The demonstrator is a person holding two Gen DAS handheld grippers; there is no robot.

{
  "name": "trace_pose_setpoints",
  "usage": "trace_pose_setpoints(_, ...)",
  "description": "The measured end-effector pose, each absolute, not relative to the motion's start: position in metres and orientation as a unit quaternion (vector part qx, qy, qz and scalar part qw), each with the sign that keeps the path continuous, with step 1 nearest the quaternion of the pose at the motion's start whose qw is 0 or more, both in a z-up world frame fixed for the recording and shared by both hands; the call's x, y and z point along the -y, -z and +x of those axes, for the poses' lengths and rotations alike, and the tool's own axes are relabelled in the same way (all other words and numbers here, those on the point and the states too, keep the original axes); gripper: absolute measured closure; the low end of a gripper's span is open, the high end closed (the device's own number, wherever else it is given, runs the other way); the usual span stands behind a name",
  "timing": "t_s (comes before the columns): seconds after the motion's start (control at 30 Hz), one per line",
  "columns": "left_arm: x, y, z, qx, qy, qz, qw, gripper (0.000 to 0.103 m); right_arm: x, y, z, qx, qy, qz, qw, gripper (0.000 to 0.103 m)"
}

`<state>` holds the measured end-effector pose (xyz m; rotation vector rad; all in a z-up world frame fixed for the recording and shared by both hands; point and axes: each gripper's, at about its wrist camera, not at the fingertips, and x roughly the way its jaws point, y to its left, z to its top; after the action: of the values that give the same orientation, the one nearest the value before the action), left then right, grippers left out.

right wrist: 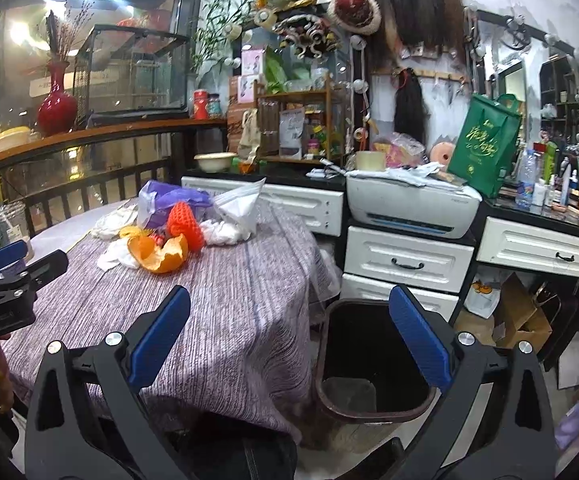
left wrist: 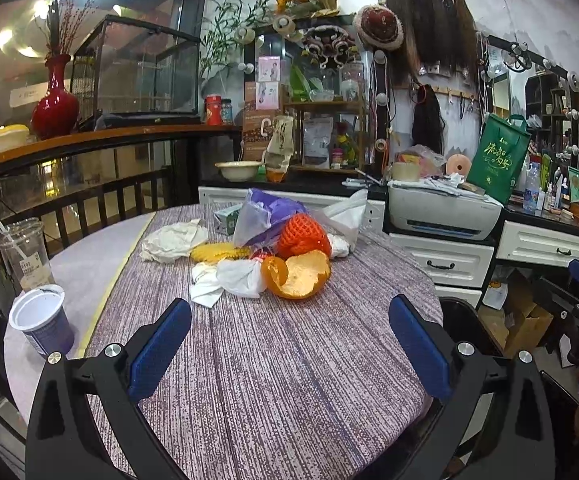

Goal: Collect trash
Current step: 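Reach the right gripper to the orange peel and close on it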

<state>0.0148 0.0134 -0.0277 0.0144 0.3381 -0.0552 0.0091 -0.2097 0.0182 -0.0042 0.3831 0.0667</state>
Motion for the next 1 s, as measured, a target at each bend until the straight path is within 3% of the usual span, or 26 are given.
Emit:
trace_pose_setpoints(0.43, -0.051, 0.029, 0.049, -0.274, 0.000, -0.020, 0.961, 0.005, 0.161, -0.004, 0.079, -0.308, -0.164, -0.054, 0.936, 0.005)
trace_pose_setpoints(0.7, -0.070, 0.025, 0.071, -0.313, -0.003, -0.041, 0.949, 0.005, 0.101, -0.007, 0.142, -0.323, -0.220, -0.114, 0.913, 0.006)
trace_pose_setpoints(0.87, -0.074, 0.021, 0.087, -0.325, -0.006, -0.034, 0.945, 0.005, 0.075, 0.002, 0.193, -0.357, -0.230, -0.124, 0.897, 0.030)
trace_pose_setpoints(1.0, -0.079, 0.020, 0.097, -0.332, -0.002, -0.035, 0.943, 0.005, 0.075, 0.015, 0.233, -0.396, -0.220, -0.092, 0.887, 0.041)
